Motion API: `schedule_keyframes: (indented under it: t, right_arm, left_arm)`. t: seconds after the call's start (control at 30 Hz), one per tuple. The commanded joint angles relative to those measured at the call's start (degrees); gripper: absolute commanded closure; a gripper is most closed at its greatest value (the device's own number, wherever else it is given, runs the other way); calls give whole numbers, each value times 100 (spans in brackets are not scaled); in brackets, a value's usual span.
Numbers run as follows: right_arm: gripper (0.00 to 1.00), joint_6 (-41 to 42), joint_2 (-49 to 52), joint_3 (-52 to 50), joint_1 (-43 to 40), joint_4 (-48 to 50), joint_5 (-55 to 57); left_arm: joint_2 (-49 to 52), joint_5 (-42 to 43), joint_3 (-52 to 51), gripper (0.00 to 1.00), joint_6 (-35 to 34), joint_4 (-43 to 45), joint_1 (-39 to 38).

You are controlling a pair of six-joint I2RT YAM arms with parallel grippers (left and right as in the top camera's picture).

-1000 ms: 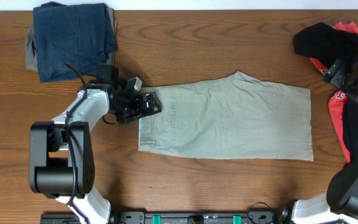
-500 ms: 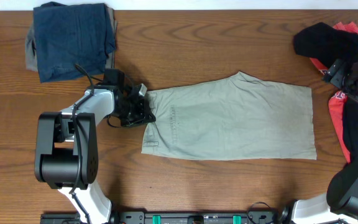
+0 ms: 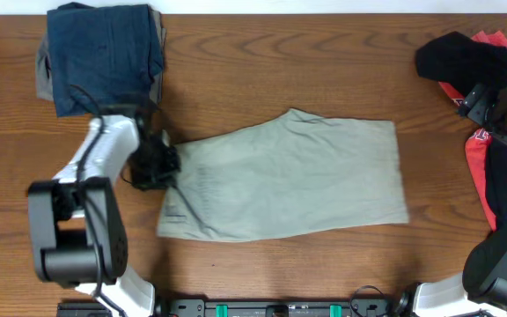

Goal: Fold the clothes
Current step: 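Lift the left edge and fold it rightward over the pants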

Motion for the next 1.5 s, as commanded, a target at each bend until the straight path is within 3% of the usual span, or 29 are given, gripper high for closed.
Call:
schedule_keyframes:
  t: [0.0, 0.27, 0.6, 1.07, 1.47]
  right_arm:
    - [1, -68, -13, 31, -7, -4, 76]
    - [1, -68, -13, 31, -7, -4, 76]
    - [1, -68, -13, 31, -7, -7, 76]
    - [1, -70, -13, 31, -7, -7, 76]
    - [1, -68, -13, 31, -7, -7, 76]
  left_arm:
    - [-437, -599, 758, 94, -87, -516, 107]
    - [-828, -621, 2092, 94, 15, -1648, -280]
    - [-1014, -595, 3432, 94, -243, -2168, -1434]
    - [-737, -579, 3510, 94, -1169, -1436, -3248]
    - [387, -546, 3281, 94, -1703, -378, -4155]
